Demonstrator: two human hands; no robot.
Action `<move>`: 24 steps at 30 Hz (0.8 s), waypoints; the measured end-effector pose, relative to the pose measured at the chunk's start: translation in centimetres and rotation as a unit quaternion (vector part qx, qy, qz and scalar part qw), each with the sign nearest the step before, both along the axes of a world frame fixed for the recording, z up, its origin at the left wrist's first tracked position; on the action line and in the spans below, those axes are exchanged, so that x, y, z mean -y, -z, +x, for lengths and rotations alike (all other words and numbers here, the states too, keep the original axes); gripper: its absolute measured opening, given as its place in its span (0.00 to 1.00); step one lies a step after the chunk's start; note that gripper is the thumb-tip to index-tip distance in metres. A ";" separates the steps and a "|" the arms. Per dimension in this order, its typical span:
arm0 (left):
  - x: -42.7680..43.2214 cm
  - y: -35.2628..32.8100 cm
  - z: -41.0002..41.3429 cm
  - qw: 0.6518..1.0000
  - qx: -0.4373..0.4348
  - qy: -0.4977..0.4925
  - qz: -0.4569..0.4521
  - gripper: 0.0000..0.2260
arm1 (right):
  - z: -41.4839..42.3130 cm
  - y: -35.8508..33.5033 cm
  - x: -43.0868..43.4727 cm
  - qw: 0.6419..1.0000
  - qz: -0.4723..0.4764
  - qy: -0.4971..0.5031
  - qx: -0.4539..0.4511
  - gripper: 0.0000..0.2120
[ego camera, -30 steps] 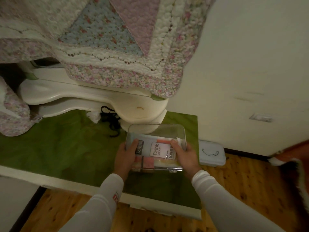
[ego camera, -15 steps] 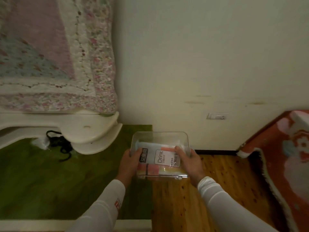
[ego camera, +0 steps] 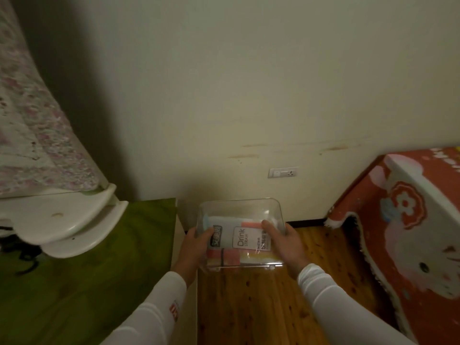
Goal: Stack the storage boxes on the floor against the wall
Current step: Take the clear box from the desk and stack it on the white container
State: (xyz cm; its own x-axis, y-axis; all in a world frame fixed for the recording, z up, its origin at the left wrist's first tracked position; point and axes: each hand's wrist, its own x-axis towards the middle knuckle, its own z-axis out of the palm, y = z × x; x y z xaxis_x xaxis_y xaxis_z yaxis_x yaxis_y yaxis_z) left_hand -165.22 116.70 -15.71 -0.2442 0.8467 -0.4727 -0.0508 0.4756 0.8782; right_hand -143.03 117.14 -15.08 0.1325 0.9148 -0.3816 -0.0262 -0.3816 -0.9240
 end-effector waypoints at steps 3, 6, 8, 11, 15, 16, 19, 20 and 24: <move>-1.0 0.7 0.7 1.000 0.010 0.003 -0.010 0.21 | 0.7 0.6 -0.9 1.000 -0.006 0.001 -0.003 0.14; -2.5 1.4 0.9 1.000 0.019 0.006 -0.020 0.21 | 0.9 1.2 -2.3 1.000 -0.010 -0.004 0.005 0.14; -3.9 2.1 1.1 0.999 0.023 0.002 -0.026 0.20 | 1.1 1.5 -3.6 1.000 -0.014 -0.008 0.011 0.14; -6.2 3.2 1.3 0.999 0.041 -0.003 -0.035 0.19 | 1.3 2.0 -6.0 1.000 -0.021 -0.009 0.017 0.15; -10.6 4.9 1.1 0.996 0.076 0.004 -0.057 0.20 | 1.2 2.5 -10.0 0.999 -0.033 -0.005 0.034 0.16; -11.8 5.4 1.0 0.995 0.079 0.004 -0.061 0.20 | 1.1 2.8 -11.2 0.998 -0.039 -0.007 0.042 0.17; -14.3 6.4 0.7 0.996 0.078 0.004 -0.049 0.20 | 0.8 3.3 -13.8 0.997 -0.056 -0.013 0.050 0.18; -15.0 6.9 0.6 0.996 0.077 0.006 -0.048 0.20 | 0.6 3.6 -14.6 0.997 -0.060 -0.014 0.055 0.18; -17.7 8.9 0.2 0.996 0.065 -0.007 -0.063 0.17 | 0.0 5.1 -17.7 0.995 -0.064 -0.023 0.067 0.16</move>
State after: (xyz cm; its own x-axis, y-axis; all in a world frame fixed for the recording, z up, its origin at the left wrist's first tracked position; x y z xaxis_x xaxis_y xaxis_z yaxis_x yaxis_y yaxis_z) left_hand -165.00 134.41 -24.58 -0.1848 0.7760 -0.6031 -0.1673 0.5799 0.7973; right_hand -142.99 134.82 -20.19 0.1493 0.8659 -0.4773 0.1136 -0.4946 -0.8617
